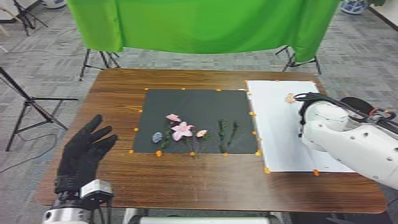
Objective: Arrange flowers
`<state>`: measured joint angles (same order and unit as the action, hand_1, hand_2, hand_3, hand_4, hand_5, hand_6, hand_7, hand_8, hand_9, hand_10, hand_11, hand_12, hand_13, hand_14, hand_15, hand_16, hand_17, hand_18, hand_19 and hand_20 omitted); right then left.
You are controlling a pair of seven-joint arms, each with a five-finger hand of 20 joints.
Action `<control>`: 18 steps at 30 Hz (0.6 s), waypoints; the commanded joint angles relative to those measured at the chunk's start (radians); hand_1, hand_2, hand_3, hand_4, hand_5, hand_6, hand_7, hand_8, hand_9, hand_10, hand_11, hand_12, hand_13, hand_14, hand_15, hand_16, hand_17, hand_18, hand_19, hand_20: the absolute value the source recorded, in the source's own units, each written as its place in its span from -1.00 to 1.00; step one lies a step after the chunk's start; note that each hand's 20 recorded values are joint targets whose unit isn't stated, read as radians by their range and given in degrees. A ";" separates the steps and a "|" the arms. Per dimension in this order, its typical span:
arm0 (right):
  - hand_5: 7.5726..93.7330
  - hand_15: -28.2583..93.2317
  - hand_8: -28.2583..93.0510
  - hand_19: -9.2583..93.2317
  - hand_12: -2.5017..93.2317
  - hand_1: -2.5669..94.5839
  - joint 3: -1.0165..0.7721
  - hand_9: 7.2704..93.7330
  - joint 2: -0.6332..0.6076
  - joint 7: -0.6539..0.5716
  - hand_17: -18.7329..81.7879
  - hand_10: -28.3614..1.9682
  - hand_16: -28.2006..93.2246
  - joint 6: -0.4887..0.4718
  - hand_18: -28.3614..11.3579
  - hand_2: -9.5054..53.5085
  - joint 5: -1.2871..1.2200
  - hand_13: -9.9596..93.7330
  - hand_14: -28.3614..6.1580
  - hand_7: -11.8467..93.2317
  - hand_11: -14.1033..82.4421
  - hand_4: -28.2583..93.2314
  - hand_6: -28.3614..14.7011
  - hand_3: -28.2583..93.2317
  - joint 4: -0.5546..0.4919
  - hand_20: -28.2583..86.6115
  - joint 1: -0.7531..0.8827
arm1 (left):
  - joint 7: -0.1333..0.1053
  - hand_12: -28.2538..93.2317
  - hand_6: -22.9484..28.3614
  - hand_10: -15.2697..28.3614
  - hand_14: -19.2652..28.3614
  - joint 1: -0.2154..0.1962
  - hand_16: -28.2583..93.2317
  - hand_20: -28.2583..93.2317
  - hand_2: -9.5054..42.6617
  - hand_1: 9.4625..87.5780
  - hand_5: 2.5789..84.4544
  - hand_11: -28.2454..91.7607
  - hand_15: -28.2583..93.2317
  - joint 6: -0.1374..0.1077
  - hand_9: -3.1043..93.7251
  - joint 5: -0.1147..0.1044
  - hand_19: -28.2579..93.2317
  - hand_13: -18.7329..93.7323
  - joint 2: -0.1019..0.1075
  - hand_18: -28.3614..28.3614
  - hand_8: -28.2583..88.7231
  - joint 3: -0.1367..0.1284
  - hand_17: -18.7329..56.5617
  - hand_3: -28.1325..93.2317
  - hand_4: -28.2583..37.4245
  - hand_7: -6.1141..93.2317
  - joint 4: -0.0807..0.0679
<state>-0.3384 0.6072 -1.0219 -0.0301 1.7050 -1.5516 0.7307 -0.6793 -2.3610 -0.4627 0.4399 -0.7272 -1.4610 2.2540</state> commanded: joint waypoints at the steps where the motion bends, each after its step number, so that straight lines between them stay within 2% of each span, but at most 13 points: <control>1: 0.59 0.81 -0.50 1.00 -0.26 0.33 0.022 0.91 -0.030 0.009 0.31 0.37 -0.26 0.058 -0.31 -1.00 0.043 0.82 0.59 -0.15 -0.53 -1.00 0.37 0.64 -0.055 -0.37 -0.087 | -0.019 -0.34 0.24 0.52 0.84 -0.010 -0.75 -0.28 -0.37 -0.48 -0.17 0.01 0.51 -0.014 -0.28 -0.023 0.19 -0.27 0.022 0.68 -0.67 0.002 -0.77 0.54 -0.81 -0.63 0.005; 3: 0.60 0.81 -0.50 1.00 -0.26 0.33 0.030 0.92 -0.035 0.018 0.31 0.35 -0.26 0.067 -0.31 -1.00 0.045 0.82 0.59 -0.15 -0.53 -1.00 0.36 0.65 -0.072 -0.37 -0.107 | -0.029 -0.34 0.24 0.52 0.84 -0.010 -0.75 -0.28 -0.37 -0.48 -0.17 0.01 0.51 -0.017 -0.28 -0.033 0.19 -0.28 0.034 0.68 -0.67 0.007 -0.77 0.55 -0.82 -0.63 0.006; 4: 0.61 0.81 -0.50 1.00 -0.26 0.32 0.028 0.92 -0.036 0.020 0.31 0.35 -0.26 0.073 -0.31 -1.00 0.045 0.82 0.59 -0.16 -0.53 -1.00 0.36 0.65 -0.082 -0.37 -0.112 | -0.024 -0.34 0.24 0.52 0.84 -0.007 -0.75 -0.28 -0.37 -0.48 -0.17 0.01 0.51 -0.018 -0.28 -0.031 0.19 -0.28 0.034 0.68 -0.67 0.008 -0.77 0.55 -0.82 -0.63 0.006; 5: 0.61 0.81 -0.50 1.00 -0.26 0.33 0.022 0.93 -0.031 0.032 0.32 0.35 -0.26 0.071 -0.31 -1.00 0.051 0.82 0.59 -0.16 -0.53 -1.00 0.36 0.66 -0.086 -0.37 -0.116 | -0.033 -0.34 0.24 0.52 0.84 -0.011 -0.75 -0.28 -0.37 -0.48 -0.17 0.01 0.51 -0.023 -0.28 -0.036 0.19 -0.28 0.037 0.68 -0.67 0.008 -0.77 0.55 -0.82 -0.63 0.008; 8: 0.62 0.81 -0.49 1.00 -0.26 0.32 0.008 0.93 -0.037 0.049 0.32 0.34 -0.26 0.078 -0.31 -1.00 0.048 0.83 0.59 -0.17 -0.53 -1.00 0.35 0.66 -0.129 -0.36 -0.114 | -0.015 -0.34 0.24 0.52 0.84 -0.015 -0.75 -0.28 -0.37 -0.48 -0.17 0.01 0.51 -0.018 -0.28 -0.025 0.19 -0.28 0.027 0.68 -0.67 -0.002 -0.77 0.55 -0.82 -0.63 0.009; 9: 0.62 0.81 -0.49 1.00 -0.26 0.32 0.004 0.93 -0.032 0.058 0.32 0.34 -0.26 0.075 -0.31 -1.00 0.044 0.83 0.59 -0.18 -0.53 -1.00 0.35 0.66 -0.139 -0.36 -0.117 | -0.017 -0.34 0.24 0.52 0.84 -0.020 -0.75 -0.28 -0.37 -0.48 -0.17 0.01 0.51 -0.020 -0.28 -0.025 0.19 -0.27 0.025 0.68 -0.67 -0.004 -0.77 0.54 -0.82 -0.63 0.010; 11: 0.63 0.81 -0.49 1.00 -0.26 0.32 0.000 0.94 -0.021 0.078 0.33 0.34 -0.26 0.075 -0.31 -1.00 0.043 0.83 0.59 -0.18 -0.53 -1.00 0.35 0.67 -0.163 -0.36 -0.120 | -0.028 -0.34 0.24 0.52 0.84 -0.026 -0.75 -0.28 -0.37 -0.48 -0.17 0.01 0.51 -0.022 -0.28 -0.033 0.19 -0.27 0.034 0.68 -0.67 -0.006 -0.77 0.54 -0.82 -0.63 0.011; 12: 0.63 0.81 -0.49 1.00 -0.26 0.32 -0.005 0.94 -0.013 0.089 0.33 0.33 -0.26 0.072 -0.31 -1.00 0.042 0.83 0.59 -0.18 -0.53 -1.00 0.35 0.67 -0.173 -0.36 -0.120 | -0.020 -0.34 0.24 0.52 0.84 -0.025 -0.75 -0.28 -0.37 -0.48 -0.17 0.01 0.51 -0.022 -0.28 -0.027 0.19 -0.27 0.027 0.68 -0.67 -0.010 -0.77 0.54 -0.82 -0.63 0.012; 13: 0.63 0.81 -0.49 1.00 -0.26 0.32 -0.013 0.94 0.001 0.102 0.33 0.34 -0.25 0.068 -0.31 -1.00 0.039 0.83 0.59 -0.19 -0.53 -1.00 0.35 0.67 -0.181 -0.36 -0.118 | -0.035 -0.34 0.24 0.52 0.84 -0.027 -0.75 -0.28 -0.37 -0.48 -0.17 0.01 0.51 -0.028 -0.28 -0.041 0.19 -0.27 0.040 0.68 -0.67 -0.007 -0.77 0.54 -0.82 -0.63 0.013; 18: 0.64 0.81 -0.48 1.00 -0.25 0.32 -0.027 0.94 0.081 0.147 0.33 0.34 -0.25 0.068 -0.31 -1.00 0.005 0.83 0.59 -0.20 -0.54 -1.00 0.35 0.67 -0.222 -0.35 -0.113 | -0.014 -0.34 0.24 0.52 0.84 -0.030 -0.75 -0.28 -0.37 -0.48 -0.17 0.01 0.51 -0.020 -0.28 -0.021 0.19 -0.27 0.025 0.68 -0.67 -0.021 -0.77 0.54 -0.82 -0.63 0.014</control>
<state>-0.3440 0.5794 -0.9297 0.0306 1.7303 -1.7169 0.6314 -0.7035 -2.3751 -0.4784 0.4121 -0.6934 -1.4660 2.2577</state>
